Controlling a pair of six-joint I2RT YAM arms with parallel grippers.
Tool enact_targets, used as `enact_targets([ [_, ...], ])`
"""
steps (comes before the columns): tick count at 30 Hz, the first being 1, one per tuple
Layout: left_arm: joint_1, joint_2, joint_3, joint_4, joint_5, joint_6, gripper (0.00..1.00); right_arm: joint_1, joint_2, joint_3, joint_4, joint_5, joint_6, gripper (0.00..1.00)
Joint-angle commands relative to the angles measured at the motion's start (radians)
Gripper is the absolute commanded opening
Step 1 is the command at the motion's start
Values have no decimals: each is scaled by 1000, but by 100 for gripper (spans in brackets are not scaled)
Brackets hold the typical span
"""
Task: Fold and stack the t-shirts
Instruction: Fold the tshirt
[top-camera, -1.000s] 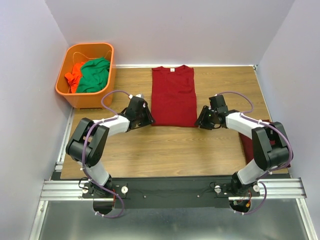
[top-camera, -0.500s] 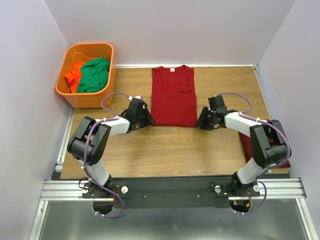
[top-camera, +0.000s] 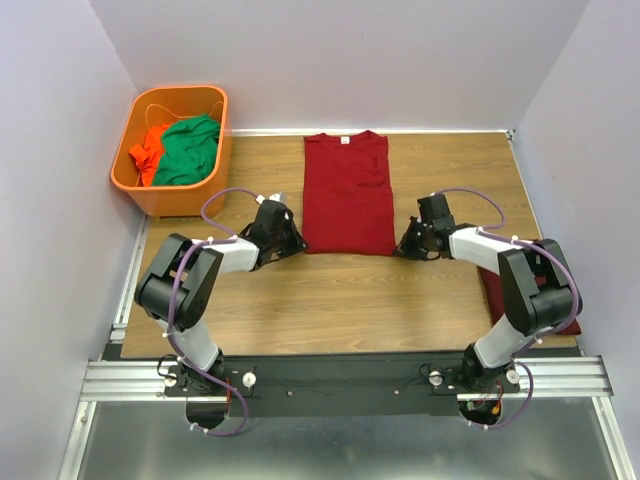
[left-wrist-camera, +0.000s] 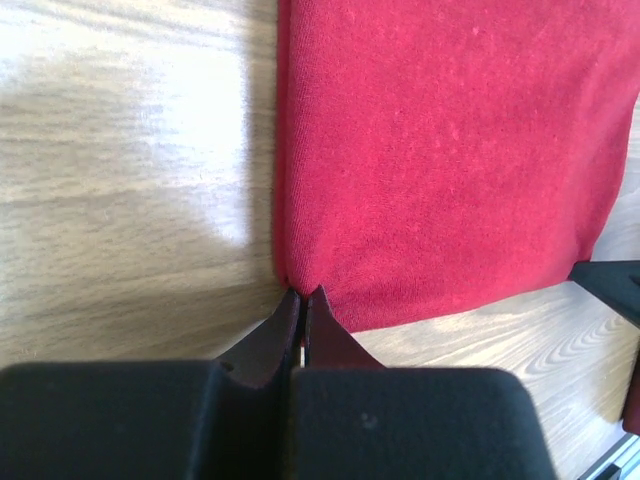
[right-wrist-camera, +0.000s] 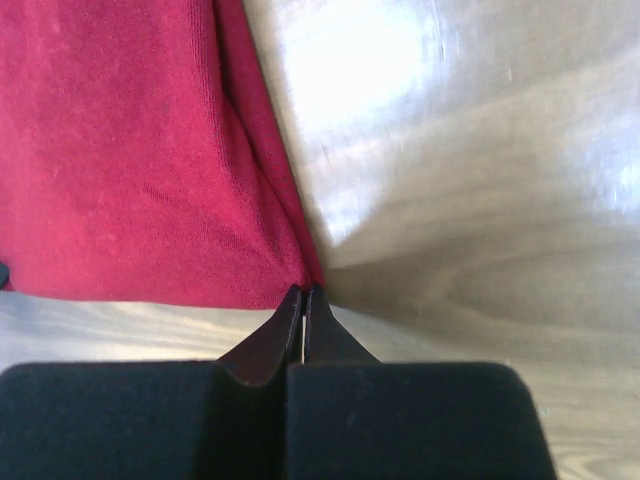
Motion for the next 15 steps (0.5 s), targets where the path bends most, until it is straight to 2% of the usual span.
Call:
enact_targets([
  [1, -7, -24, -70, -54, 18, 3, 0, -1, -72, -85, -40, -28, 3, 1],
  [8, -65, -96, -191, -50, 23, -29, 0, -3, -222, -279, -46, -102, 41, 1],
  [15, -155, -244, -309, -69, 20, -89, 0, -3, -406, -429, -92, -196, 86, 1],
])
